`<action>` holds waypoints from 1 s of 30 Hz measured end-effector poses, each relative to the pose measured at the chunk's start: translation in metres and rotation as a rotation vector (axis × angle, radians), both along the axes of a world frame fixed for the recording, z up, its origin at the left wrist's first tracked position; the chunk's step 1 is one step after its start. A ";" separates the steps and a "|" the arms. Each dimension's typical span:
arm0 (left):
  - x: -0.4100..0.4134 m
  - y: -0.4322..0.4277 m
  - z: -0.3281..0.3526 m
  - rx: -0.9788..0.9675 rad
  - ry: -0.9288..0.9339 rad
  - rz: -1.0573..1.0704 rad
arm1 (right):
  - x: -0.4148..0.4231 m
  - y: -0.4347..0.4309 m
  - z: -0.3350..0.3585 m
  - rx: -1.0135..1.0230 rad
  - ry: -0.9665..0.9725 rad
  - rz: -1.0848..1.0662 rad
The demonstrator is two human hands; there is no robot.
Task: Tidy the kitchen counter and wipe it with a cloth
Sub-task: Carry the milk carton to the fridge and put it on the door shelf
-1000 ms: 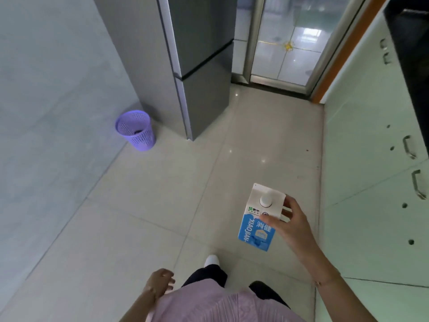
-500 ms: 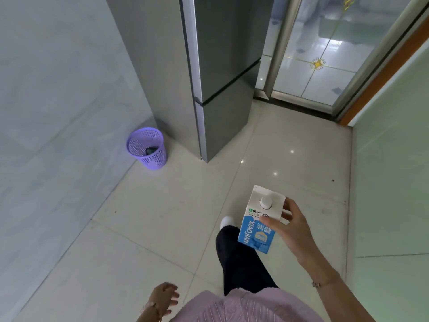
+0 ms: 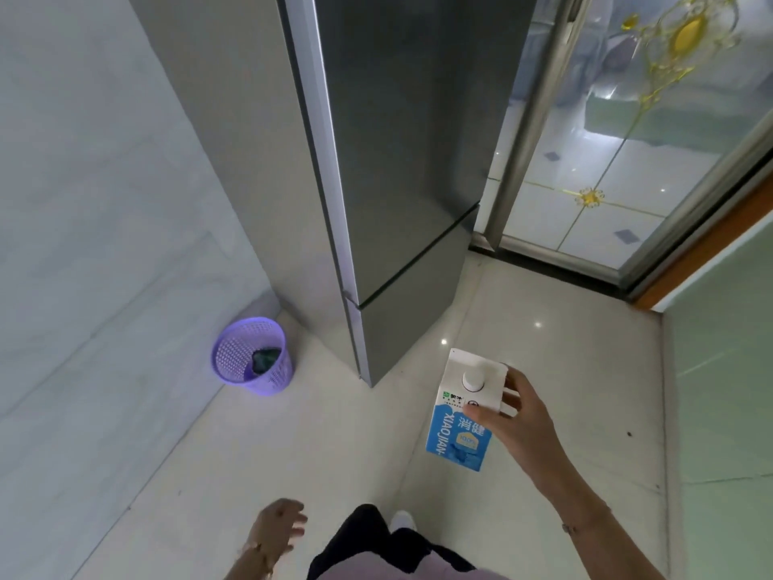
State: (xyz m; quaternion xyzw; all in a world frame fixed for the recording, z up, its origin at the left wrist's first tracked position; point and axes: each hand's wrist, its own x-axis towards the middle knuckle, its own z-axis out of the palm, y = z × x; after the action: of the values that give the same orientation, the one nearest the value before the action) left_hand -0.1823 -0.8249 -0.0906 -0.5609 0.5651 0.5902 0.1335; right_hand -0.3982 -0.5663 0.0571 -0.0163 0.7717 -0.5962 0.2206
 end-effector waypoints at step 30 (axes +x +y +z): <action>-0.372 -0.089 0.260 -0.946 0.819 0.003 | -0.141 -0.088 0.075 -0.111 0.247 -0.207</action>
State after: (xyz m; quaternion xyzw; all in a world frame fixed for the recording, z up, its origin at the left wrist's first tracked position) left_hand -0.5544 -0.9144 0.1696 -0.2881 0.7697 0.4435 -0.3575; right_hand -0.5390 -0.6543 0.1324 -0.0221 0.7564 -0.6509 0.0605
